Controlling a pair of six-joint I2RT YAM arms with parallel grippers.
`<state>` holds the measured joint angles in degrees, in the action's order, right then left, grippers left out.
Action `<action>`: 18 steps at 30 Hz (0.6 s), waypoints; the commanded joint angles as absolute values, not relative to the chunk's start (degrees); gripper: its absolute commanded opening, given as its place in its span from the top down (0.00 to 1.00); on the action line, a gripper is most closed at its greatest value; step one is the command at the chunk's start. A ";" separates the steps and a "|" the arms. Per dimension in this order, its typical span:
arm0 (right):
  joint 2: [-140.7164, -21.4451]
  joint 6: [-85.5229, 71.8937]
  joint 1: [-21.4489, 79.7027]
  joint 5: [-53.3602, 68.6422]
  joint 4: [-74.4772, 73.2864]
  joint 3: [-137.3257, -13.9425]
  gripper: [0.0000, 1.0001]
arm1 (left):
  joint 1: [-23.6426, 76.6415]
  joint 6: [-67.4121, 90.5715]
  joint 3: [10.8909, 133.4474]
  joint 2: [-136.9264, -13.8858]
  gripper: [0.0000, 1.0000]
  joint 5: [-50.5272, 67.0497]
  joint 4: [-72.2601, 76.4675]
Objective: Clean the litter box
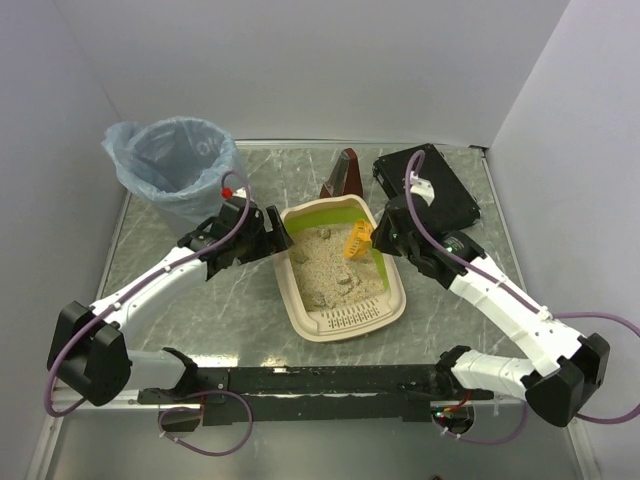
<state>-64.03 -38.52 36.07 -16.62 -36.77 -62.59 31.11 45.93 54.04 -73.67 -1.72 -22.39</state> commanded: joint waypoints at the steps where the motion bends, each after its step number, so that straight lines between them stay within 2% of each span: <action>1: -65.47 -39.73 36.65 -23.38 -30.51 -62.23 1.00 | 32.52 47.81 54.84 -74.35 0.03 -2.55 -22.24; 18: -73.65 -43.86 36.65 -18.38 -20.40 -57.75 1.00 | 34.80 53.79 50.45 -77.08 0.03 -4.22 -20.13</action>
<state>-71.96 -42.98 36.73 -19.81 -24.86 -57.76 34.35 51.75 52.45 -77.21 -3.49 -22.09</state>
